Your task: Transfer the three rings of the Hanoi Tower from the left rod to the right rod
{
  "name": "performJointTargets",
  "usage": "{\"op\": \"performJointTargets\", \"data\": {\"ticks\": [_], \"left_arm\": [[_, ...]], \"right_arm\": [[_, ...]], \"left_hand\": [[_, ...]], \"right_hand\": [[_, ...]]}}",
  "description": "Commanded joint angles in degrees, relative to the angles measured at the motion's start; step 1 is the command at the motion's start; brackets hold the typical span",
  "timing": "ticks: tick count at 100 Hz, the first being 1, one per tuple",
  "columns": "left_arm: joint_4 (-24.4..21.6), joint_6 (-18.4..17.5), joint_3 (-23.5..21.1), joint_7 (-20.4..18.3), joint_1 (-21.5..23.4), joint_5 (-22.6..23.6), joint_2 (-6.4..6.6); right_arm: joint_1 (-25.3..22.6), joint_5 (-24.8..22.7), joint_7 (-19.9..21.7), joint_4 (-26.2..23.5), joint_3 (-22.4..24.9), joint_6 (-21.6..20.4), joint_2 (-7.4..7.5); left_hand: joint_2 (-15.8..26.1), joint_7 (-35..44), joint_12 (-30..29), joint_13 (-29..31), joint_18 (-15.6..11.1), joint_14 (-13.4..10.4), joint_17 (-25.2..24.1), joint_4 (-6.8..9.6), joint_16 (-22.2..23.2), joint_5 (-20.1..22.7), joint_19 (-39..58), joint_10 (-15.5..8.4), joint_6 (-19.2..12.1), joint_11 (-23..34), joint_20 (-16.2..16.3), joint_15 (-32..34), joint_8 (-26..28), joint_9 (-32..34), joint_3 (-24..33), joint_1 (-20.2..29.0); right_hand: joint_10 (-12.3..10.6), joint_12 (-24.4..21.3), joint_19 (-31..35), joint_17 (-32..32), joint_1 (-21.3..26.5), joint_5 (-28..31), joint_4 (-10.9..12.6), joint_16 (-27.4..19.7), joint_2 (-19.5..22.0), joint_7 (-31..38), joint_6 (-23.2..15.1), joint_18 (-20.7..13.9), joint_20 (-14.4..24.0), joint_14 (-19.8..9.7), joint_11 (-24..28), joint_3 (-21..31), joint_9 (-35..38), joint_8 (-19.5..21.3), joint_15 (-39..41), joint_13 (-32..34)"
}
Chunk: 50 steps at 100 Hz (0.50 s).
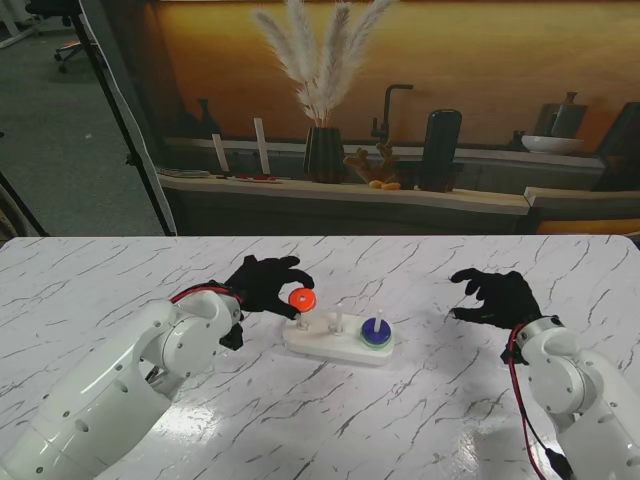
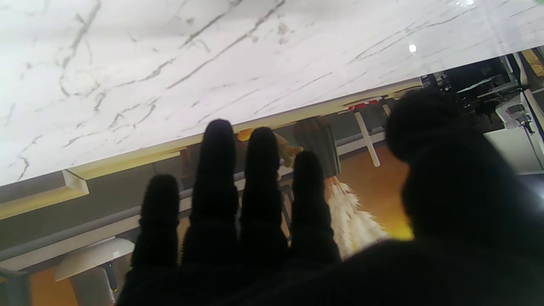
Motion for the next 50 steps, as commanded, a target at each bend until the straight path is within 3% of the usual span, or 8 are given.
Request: {"op": "performJointTargets", "data": {"ticks": [1,50], "left_arm": [[-0.2,-1.3,0.4,-0.5,-0.3,-0.5,-0.19],[-1.0,-1.7,1.0,-0.8,-1.2,-0.9,-0.25]], "right_arm": [[-0.3,0.1,0.0,0.0,-0.2,-0.3,-0.34],[-0.5,-0.1,-0.1,0.0,0.1,-0.3,-0.33]], "left_hand": [[2.5,5.2,1.1,0.8,1.9,0.7,-0.2,-0.05,0.6,4.6,2.0,0.0,-2.8,0.3,0.6,0.2,1.9,1.0,1.9,2.7],[2.4,5.5,1.1,1.0,1.9,0.8,-0.2,-0.04,0.6,4.7,2.3,0.0,-2.7,0.4,0.6,0.4,2.1,1.1,1.9,2.8]], "right_hand": [[-1.3,0.8,0.6,-0.7,-0.4,0.9,1.0,0.9,0.5,0.5,-1.3,18.6,-0.2,-0.4,1.5,-0.6,2.0,0.0,0.9,0.7],[-1.3,0.8,0.6,-0.6,-0.4,0.9,1.0,0.9,0.5,0.4,-1.3,18.5,-0.1,-0.4,1.5,-0.7,2.0,0.1,0.9,0.6]]}}
